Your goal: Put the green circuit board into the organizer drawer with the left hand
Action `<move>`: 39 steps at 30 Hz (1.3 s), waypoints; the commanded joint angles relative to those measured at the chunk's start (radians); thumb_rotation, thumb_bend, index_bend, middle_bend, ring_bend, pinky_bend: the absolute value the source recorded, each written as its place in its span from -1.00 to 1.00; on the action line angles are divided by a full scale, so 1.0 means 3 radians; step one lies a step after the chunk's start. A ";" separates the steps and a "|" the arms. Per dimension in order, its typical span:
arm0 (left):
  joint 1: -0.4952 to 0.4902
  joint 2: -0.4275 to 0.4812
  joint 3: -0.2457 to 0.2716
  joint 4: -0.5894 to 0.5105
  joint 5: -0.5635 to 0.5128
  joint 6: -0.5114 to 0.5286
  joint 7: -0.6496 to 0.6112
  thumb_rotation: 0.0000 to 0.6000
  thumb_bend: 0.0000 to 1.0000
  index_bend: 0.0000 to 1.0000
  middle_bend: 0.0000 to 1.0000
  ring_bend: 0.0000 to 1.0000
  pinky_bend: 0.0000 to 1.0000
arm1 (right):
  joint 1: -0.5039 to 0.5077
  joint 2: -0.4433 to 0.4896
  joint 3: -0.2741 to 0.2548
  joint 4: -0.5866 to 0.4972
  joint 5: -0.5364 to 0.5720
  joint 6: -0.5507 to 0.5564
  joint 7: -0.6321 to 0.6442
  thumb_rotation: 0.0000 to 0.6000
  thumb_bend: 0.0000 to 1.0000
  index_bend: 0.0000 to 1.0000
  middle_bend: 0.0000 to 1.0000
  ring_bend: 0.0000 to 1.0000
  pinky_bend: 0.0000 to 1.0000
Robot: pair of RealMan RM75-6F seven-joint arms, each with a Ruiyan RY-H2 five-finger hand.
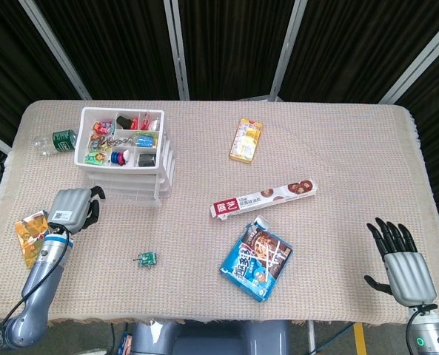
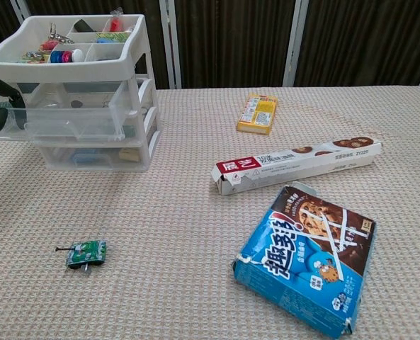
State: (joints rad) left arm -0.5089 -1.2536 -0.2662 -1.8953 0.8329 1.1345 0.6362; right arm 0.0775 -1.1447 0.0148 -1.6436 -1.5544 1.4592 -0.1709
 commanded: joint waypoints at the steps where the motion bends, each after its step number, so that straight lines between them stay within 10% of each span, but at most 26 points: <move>1: 0.0013 0.0052 0.0049 -0.0063 0.0091 0.0035 -0.0049 1.00 0.51 0.34 1.00 0.75 0.47 | 0.0001 -0.0001 -0.0002 0.0002 -0.0001 -0.0003 0.0002 1.00 -1.00 -0.86 -1.00 -1.00 -1.00; 17: 0.0163 0.0232 0.0367 -0.0105 0.0523 0.0043 -0.0450 1.00 0.50 0.07 0.97 0.73 0.46 | 0.0005 -0.0035 -0.0021 0.0017 -0.0007 -0.0031 -0.0057 1.00 -1.00 -0.86 -1.00 -1.00 -1.00; 21: 0.0184 0.0228 0.0390 -0.0073 0.0599 0.0061 -0.0535 1.00 0.14 -0.58 0.78 0.55 0.43 | 0.0006 -0.0039 -0.0022 0.0017 -0.0011 -0.0031 -0.0066 1.00 -1.00 -0.86 -1.00 -1.00 -1.00; 27: 0.0203 0.0238 0.0411 0.0005 0.0775 0.0157 -0.0569 1.00 -0.58 -0.86 0.31 0.14 0.18 | 0.0003 -0.0043 -0.0024 0.0022 -0.0029 -0.0015 -0.0057 1.00 -1.00 -0.86 -1.00 -1.00 -1.00; 39: 0.0597 0.0342 0.0822 -0.0165 0.1716 0.0716 -0.0743 1.00 -0.61 -0.86 0.07 -0.02 0.07 | 0.0002 -0.0037 -0.0015 0.0028 -0.0020 -0.0008 -0.0037 1.00 -1.00 -0.86 -1.00 -1.00 -1.00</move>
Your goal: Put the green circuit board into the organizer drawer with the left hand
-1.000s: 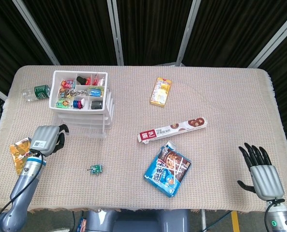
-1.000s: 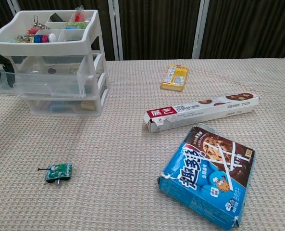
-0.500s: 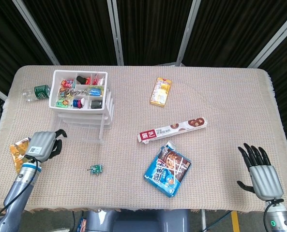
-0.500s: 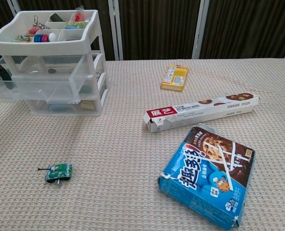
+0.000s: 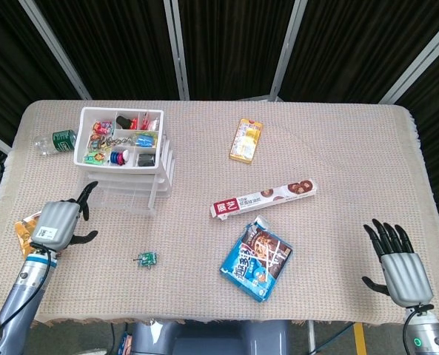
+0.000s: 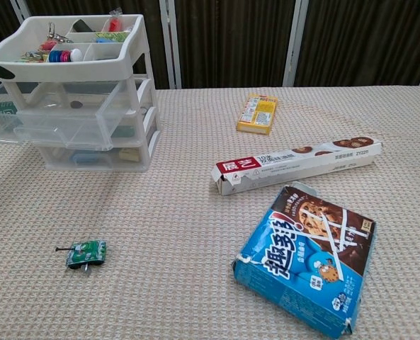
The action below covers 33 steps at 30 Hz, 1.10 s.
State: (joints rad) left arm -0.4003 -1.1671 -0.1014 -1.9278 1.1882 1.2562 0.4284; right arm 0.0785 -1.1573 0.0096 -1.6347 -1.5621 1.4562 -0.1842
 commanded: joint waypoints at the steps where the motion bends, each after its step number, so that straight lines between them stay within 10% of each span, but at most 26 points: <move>1: 0.0282 0.0048 0.0334 -0.0028 0.0662 0.0377 -0.0048 1.00 -0.61 -0.86 0.06 -0.03 0.06 | -0.0003 0.0007 0.0004 -0.0002 0.0009 0.0003 0.0010 1.00 -1.00 -0.86 -1.00 -1.00 -1.00; 12: 0.0467 -0.0170 0.0833 0.0248 0.1357 0.0297 0.0199 1.00 -0.59 -0.71 0.13 0.04 0.09 | -0.0007 0.0029 0.0016 -0.0043 -0.0003 0.0034 0.0027 1.00 -1.00 -0.86 -1.00 -1.00 -1.00; 33: 0.0064 -0.1510 0.0207 0.0480 -0.0191 -0.0288 0.1558 1.00 -0.58 -0.40 0.82 0.59 0.42 | 0.0000 0.0061 0.0027 -0.0031 0.0026 0.0010 0.0096 1.00 -1.00 -0.86 -1.00 -1.00 -1.00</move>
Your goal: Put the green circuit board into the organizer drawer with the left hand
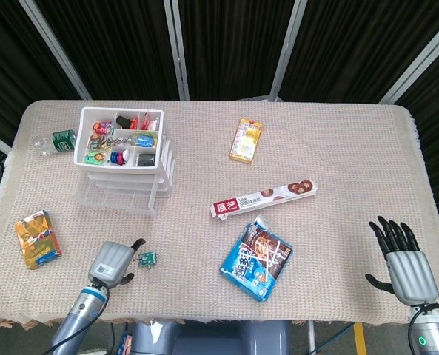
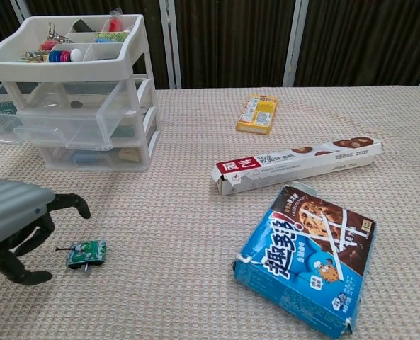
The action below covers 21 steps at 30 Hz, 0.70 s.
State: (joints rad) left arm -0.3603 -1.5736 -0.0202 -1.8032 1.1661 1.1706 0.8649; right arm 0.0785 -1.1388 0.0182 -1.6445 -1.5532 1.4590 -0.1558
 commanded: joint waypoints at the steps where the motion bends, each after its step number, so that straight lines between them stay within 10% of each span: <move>1: -0.0084 -0.0220 -0.0069 0.0086 -0.0138 0.0014 0.0144 1.00 -0.58 -0.39 0.86 0.62 0.43 | -0.0001 0.0000 -0.0003 0.0002 -0.0009 0.0005 0.0005 1.00 -1.00 -0.86 -1.00 -1.00 -1.00; 21: -0.0241 -0.0527 -0.0130 0.0185 -0.0551 0.0181 0.0518 1.00 -0.39 -0.14 0.92 0.68 0.47 | -0.0007 0.0013 0.0001 -0.0007 -0.0035 0.0037 0.0031 1.00 -1.00 -0.86 -1.00 -1.00 -1.00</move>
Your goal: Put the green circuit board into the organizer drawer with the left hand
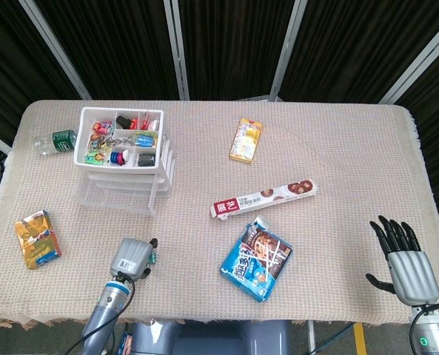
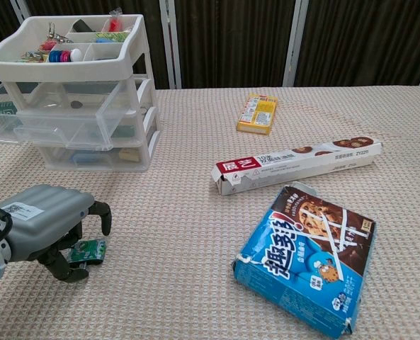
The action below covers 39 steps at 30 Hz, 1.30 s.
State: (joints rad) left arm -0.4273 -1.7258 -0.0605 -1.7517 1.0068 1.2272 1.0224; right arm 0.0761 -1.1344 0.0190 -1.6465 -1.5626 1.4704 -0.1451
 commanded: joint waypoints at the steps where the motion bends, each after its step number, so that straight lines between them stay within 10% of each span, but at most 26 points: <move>1: -0.0029 -0.0041 0.0007 0.0035 -0.0036 -0.0021 -0.0018 1.00 -0.27 -0.07 0.93 0.68 0.47 | 0.0000 -0.0003 -0.0003 -0.0002 -0.0005 -0.0001 -0.0009 1.00 -1.00 -0.86 -1.00 -1.00 -1.00; 7: -0.0044 -0.0107 0.0052 0.0116 -0.0084 -0.0044 -0.0058 1.00 0.30 0.30 0.94 0.69 0.47 | -0.0009 0.0003 0.0004 -0.0006 0.0003 0.0019 0.0004 1.00 -1.00 -0.86 -1.00 -1.00 -1.00; 29: -0.0076 0.0648 0.0096 -0.0917 0.0669 0.0229 -0.0303 1.00 0.33 0.41 0.94 0.69 0.47 | -0.0013 0.0007 0.0004 -0.0012 0.0003 0.0021 0.0002 1.00 -1.00 -0.86 -1.00 -1.00 -1.00; 39: -0.0244 0.1259 -0.0282 -0.1761 0.0884 0.0317 -0.0160 1.00 0.33 0.40 0.94 0.69 0.47 | -0.0010 -0.0013 -0.0021 -0.0006 -0.0025 0.0003 -0.0049 1.00 -1.00 -0.86 -1.00 -1.00 -1.00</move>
State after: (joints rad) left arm -0.4816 -1.3941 -0.1034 -2.2374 1.2729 1.3111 0.9501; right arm 0.0730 -1.1374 0.0137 -1.6488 -1.5696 1.4723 -0.1585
